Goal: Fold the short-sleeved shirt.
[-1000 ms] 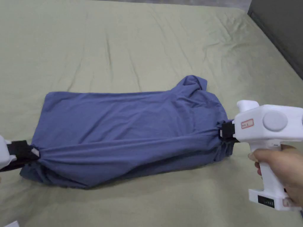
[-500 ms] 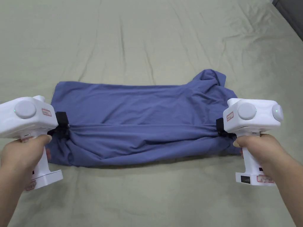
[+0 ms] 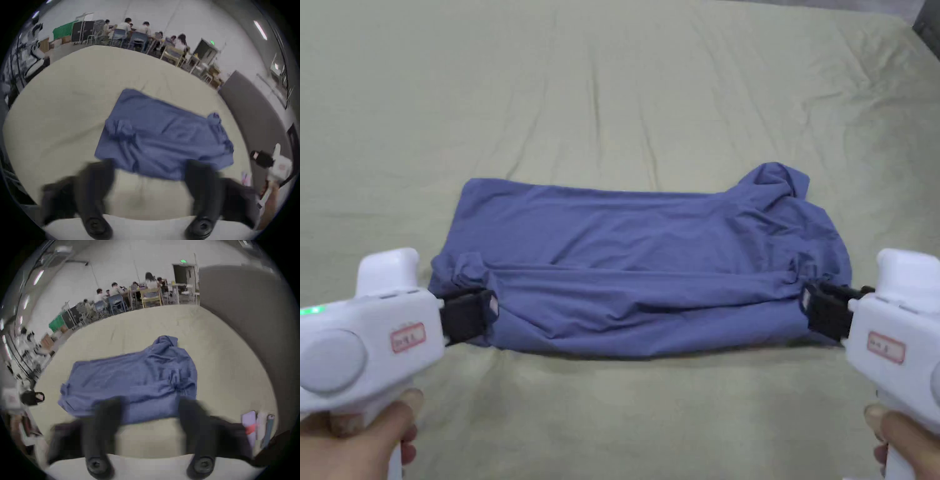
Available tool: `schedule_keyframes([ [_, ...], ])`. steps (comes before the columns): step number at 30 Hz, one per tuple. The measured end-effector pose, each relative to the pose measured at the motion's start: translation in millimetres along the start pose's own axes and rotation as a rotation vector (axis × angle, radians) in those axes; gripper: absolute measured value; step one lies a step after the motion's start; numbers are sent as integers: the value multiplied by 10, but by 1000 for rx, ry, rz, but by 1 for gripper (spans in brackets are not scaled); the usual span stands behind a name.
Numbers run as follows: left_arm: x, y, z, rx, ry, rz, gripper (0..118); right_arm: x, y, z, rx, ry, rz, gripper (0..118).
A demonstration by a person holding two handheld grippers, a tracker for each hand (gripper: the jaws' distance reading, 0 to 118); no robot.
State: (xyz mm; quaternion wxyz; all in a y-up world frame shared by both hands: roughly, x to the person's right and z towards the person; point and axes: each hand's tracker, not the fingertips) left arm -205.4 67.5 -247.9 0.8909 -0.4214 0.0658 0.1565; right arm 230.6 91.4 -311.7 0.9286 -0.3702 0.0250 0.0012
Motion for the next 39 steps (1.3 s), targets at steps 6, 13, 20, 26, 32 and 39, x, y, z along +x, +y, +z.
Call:
schedule_keyframes([
  [6,73,-128,-362,-94,25,-24,0,-365,-384,-25,-135,104,88,5],
  [13,-63,258,-899,-31,263,-117,118,-399,-317,-88,-136,115,85,5],
  [20,-126,307,-1554,-193,301,-195,110,-286,-359,-461,-155,70,101,5],
  [26,181,335,-1383,-124,257,-252,0,-150,-298,-657,-170,46,96,5],
  [32,36,394,-1306,-136,150,-130,0,173,-32,-1024,-154,78,106,13],
  [39,-30,399,-1351,-121,157,-174,0,591,226,-1720,-288,25,59,118],
])
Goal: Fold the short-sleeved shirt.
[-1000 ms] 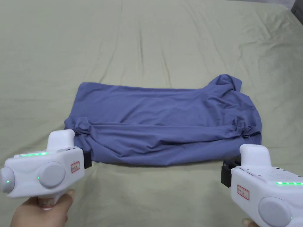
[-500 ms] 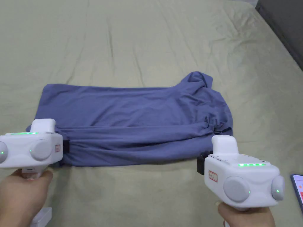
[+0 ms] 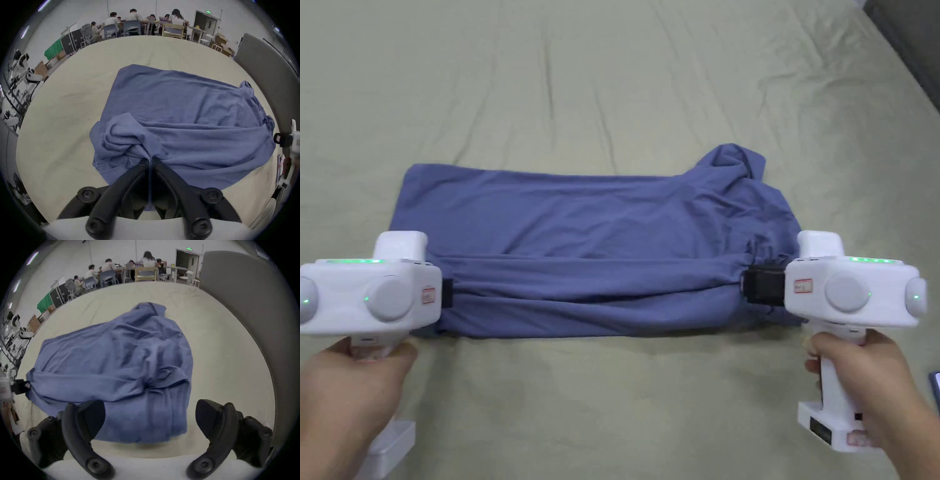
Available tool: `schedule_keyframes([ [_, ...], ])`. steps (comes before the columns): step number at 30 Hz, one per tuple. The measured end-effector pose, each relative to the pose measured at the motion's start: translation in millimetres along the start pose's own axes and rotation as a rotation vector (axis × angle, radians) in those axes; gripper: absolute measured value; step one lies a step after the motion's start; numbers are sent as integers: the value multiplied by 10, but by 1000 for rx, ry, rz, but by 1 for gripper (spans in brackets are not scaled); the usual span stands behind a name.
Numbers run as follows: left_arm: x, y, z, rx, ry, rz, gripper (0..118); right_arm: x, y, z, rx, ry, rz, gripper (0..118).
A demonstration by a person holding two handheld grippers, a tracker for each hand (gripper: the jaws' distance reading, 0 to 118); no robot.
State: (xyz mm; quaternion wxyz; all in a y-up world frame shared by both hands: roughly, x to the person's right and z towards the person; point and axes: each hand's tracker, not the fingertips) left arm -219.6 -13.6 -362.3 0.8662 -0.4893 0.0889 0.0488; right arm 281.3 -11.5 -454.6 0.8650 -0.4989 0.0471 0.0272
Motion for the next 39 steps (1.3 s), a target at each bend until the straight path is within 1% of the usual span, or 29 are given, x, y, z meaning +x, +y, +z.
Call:
schedule_keyframes([
  [1,-10,15,-16,2,1,-2,0,23,24,-95,-29,-14,-18,118],
  [2,-19,27,-27,2,1,-2,0,47,28,-182,-39,-8,-31,118],
  [4,53,-14,14,1,1,0,0,62,-25,-284,-92,18,-67,117],
  [5,52,-14,9,0,1,2,0,50,-36,-335,-119,25,-81,114],
  [6,46,-15,2,0,0,7,0,37,-53,-362,-121,37,-104,114],
  [7,36,-17,-7,0,-3,13,0,-40,-109,-209,-79,-17,-131,109],
  [8,61,-35,29,-1,-6,19,0,-84,-106,-158,-66,-32,-104,101],
  [9,53,-42,27,-3,-13,26,0,-125,-97,-115,-67,-32,-83,90],
  [10,43,-43,28,-4,-19,32,0,-145,-94,-104,-55,-20,-48,61],
  [11,36,-41,36,-7,-21,35,0,-163,-83,-74,-37,-7,-14,23],
  [12,-25,-11,33,-8,-27,37,0,-172,-79,-3,-15,71,17,19],
  [13,-34,0,60,-9,-31,38,0,-198,-68,58,-1,117,11,19],
  [14,-40,11,92,-7,-31,35,0,-244,-60,109,-7,32,53,19],
  [15,-61,28,135,-5,-40,32,0,-263,-42,110,-22,21,108,19],
  [17,-104,46,269,-4,-66,42,0,-192,2,210,-13,49,77,19],
  [18,-140,57,332,-5,-84,48,0,-129,38,267,-20,72,46,19],
  [19,-179,65,403,-6,-104,53,0,-146,25,486,-15,82,22,19],
  [20,-239,75,426,-10,-116,54,0,-108,27,563,-13,102,9,19],
  [24,-280,-39,714,-17,-141,33,0,-92,-70,964,-30,111,29,19],
  [28,-340,-278,878,-55,-167,46,0,-57,-373,1169,-60,125,5,19],
  [30,-377,-438,936,-79,-175,54,0,-45,-578,1221,-80,122,2,19],
  [31,-375,-550,972,-106,-198,91,0,-1,-681,1207,-98,118,-11,19],
  [34,-378,-793,1028,-142,-197,96,0,43,-983,1176,-151,105,-24,19],
  [36,-307,-919,1056,-173,-192,77,0,95,-1103,1041,-181,95,-47,19],
  [39,-227,-1015,893,-213,-146,22,0,94,-1158,824,-197,89,-38,19],
])
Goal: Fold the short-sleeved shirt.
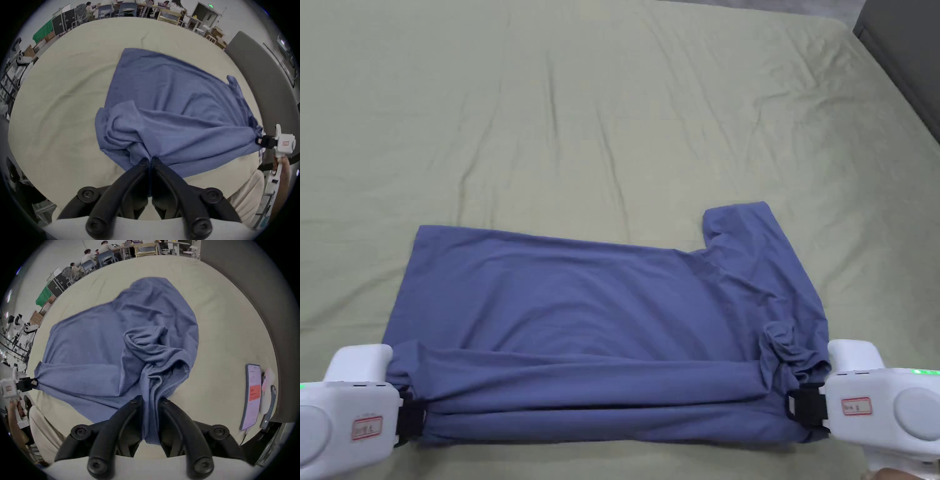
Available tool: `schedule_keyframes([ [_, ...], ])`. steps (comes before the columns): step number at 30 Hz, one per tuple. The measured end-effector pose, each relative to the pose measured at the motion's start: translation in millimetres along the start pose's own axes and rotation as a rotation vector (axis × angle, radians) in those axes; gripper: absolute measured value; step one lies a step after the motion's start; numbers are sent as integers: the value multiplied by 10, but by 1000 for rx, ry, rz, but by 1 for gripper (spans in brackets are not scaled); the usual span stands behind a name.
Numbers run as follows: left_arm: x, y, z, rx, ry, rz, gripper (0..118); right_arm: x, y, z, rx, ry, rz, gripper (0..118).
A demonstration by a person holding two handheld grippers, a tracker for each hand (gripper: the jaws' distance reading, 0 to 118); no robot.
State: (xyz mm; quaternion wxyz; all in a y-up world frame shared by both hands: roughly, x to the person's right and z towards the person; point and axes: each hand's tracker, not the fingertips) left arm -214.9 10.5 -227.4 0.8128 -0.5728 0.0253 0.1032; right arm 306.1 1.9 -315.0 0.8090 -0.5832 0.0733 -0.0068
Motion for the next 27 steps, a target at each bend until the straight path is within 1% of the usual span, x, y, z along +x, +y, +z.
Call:
schedule_keyframes([
  [3,-12,36,-213,-20,2,27,0,-10,9,-221,-34,-28,11,19],
  [5,-23,28,-302,-35,9,31,0,-64,9,-238,-28,-37,22,20],
  [8,-42,44,-280,-16,17,56,4,-55,20,-156,-26,-30,14,32],
  [9,-99,40,-263,-13,12,59,4,-45,42,-105,-32,-23,16,32],
  [10,-89,50,-168,19,22,57,24,-34,61,-30,-30,-47,21,62],
  [11,-94,64,-60,43,21,62,58,-20,70,61,-28,-55,12,98],
  [12,-103,104,46,82,-38,88,99,-1,78,216,32,-21,-16,118],
  [13,-81,148,197,123,-97,111,118,10,90,419,158,29,-29,116],
  [14,-79,207,370,201,-167,152,118,-9,135,558,192,66,-46,115],
  [15,-73,254,474,237,-184,172,118,-47,177,674,224,60,-65,117],
  [16,-41,315,544,272,-213,189,118,-178,267,969,257,56,-67,118],
  [18,68,335,641,262,-217,158,118,-347,371,1119,329,49,-25,118],
  [19,137,355,647,269,-212,142,118,-441,407,1119,340,23,22,117],
  [20,202,372,654,289,-154,83,111,-450,430,842,353,-27,62,106],
  [21,208,464,550,280,-94,39,84,-551,447,765,353,-82,110,75],
  [22,268,494,505,271,-66,8,0,-634,464,685,337,-115,154,3],
  [23,319,522,429,266,-53,-15,0,-687,482,584,318,-113,168,2],
  [24,337,526,348,277,-33,-11,0,-797,440,567,325,-74,150,2],
  [25,408,601,319,259,-75,-24,0,-825,446,522,300,-6,145,2],
  [26,431,674,217,218,-148,-9,0,-860,446,468,285,35,133,2],
  [27,432,762,134,220,-133,-1,0,-890,436,430,291,21,125,2],
])
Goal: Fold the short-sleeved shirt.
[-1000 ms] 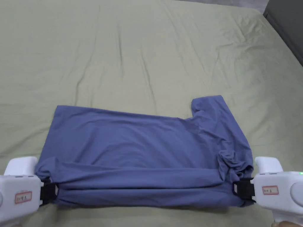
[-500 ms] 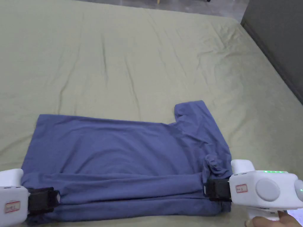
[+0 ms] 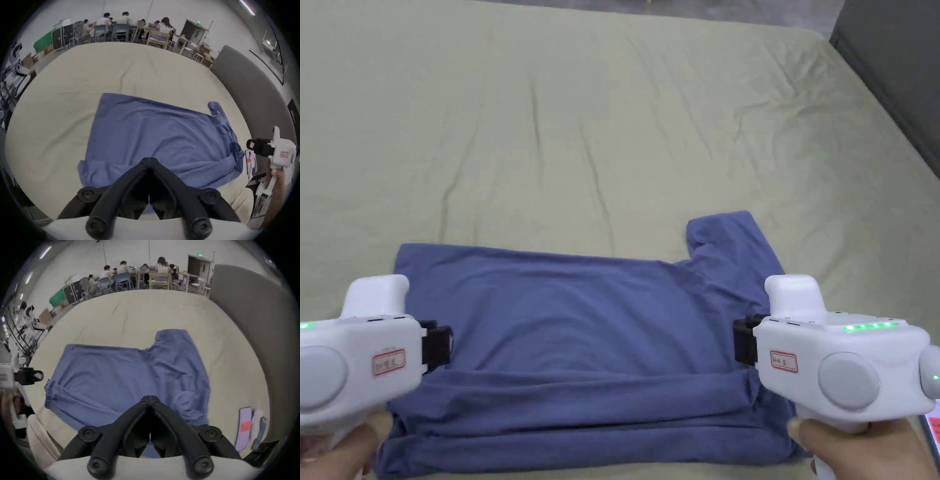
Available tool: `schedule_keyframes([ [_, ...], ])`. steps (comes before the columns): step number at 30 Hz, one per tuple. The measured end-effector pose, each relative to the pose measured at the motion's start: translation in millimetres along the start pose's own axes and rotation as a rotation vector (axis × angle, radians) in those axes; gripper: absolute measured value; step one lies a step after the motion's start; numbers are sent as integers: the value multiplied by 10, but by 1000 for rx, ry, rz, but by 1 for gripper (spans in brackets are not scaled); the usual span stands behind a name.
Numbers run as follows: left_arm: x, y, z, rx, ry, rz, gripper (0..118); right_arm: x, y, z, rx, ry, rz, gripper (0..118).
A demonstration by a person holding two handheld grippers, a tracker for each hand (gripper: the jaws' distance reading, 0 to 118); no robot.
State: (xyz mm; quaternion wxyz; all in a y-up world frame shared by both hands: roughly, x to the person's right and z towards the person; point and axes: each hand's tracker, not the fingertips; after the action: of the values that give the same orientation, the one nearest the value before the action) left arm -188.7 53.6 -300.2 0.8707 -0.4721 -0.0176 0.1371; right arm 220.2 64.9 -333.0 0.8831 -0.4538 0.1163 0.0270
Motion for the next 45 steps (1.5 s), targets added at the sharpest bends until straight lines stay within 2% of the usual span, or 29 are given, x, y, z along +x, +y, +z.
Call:
schedule_keyframes([
  [2,22,180,-106,-5,9,1,0,25,24,-67,-5,3,18,2],
  [3,-36,313,-225,13,89,-33,19,40,27,-92,-8,5,22,2],
  [4,-85,428,-342,14,133,-34,81,59,28,-113,-10,9,21,2],
  [5,-157,552,-495,-4,181,-10,118,22,42,-62,-9,19,31,2],
  [7,-481,805,-834,-72,212,4,118,55,18,-83,-16,28,28,2],
  [8,-566,955,-978,1,223,23,118,77,-3,-97,-19,27,27,2],
  [9,-636,1031,-1106,-20,236,34,118,126,-21,-97,-24,22,21,2],
  [13,-800,1130,-1602,-82,402,-65,118,209,-74,-74,-57,-1,-2,2],
  [17,-723,1013,-1600,-58,362,-43,114,285,-113,-168,-90,-23,-15,2],
  [19,-609,980,-1517,-56,340,-43,93,310,-116,-198,-97,-33,-23,2],
  [20,-522,969,-1457,-19,358,-120,66,323,-104,-219,-99,-36,-28,2],
  [21,-444,962,-1407,8,304,-172,4,395,-113,-329,-105,-44,-29,2],
  [22,-298,942,-1447,-1,230,-200,1,420,-79,-366,-107,-65,-24,2],
  [23,-209,907,-1413,-14,393,-286,1,470,-9,-421,-101,-82,-13,2],
  [24,-185,909,-1366,9,349,-293,1,535,76,-474,-98,-87,-4,2],
  [27,-191,942,-1069,33,154,-77,1,844,477,-696,-79,-55,-35,6],
  [28,-202,958,-966,60,165,-49,1,962,613,-817,-101,-4,-55,51],
  [29,-201,977,-856,84,174,-43,1,1110,777,-935,-147,19,-74,104],
  [30,-371,1096,-878,100,168,-35,1,1211,902,-1114,-195,25,-70,118],
  [31,-391,1127,-811,101,164,-42,1,1265,961,-1279,-256,2,-42,114],
  [32,-404,1155,-749,97,160,-48,1,1295,978,-1450,-175,0,-52,114],
  [33,-411,1178,-704,98,155,-53,1,1329,1106,-1496,-207,-79,-14,115],
  [34,-405,1152,-703,97,154,-65,1,1362,1128,-1605,-224,-100,-25,115],
  [36,-414,1165,-701,92,173,-105,1,1448,1162,-1835,-259,-90,-68,115],
  [39,-423,1100,-729,71,189,-105,1,1459,1184,-1820,-338,-98,-167,104],
  [42,-457,1110,-746,59,189,-82,1,1259,1152,-1650,-282,-179,-104,101],
  [43,-461,1107,-751,57,191,-82,1,1206,1177,-1592,-283,-156,-75,89],
  [44,-455,1105,-750,54,197,-86,1,1144,1203,-1522,-266,-122,-54,68],
  [45,-450,1103,-750,52,201,-90,1,1184,1249,-1795,-294,-70,-22,25],
])
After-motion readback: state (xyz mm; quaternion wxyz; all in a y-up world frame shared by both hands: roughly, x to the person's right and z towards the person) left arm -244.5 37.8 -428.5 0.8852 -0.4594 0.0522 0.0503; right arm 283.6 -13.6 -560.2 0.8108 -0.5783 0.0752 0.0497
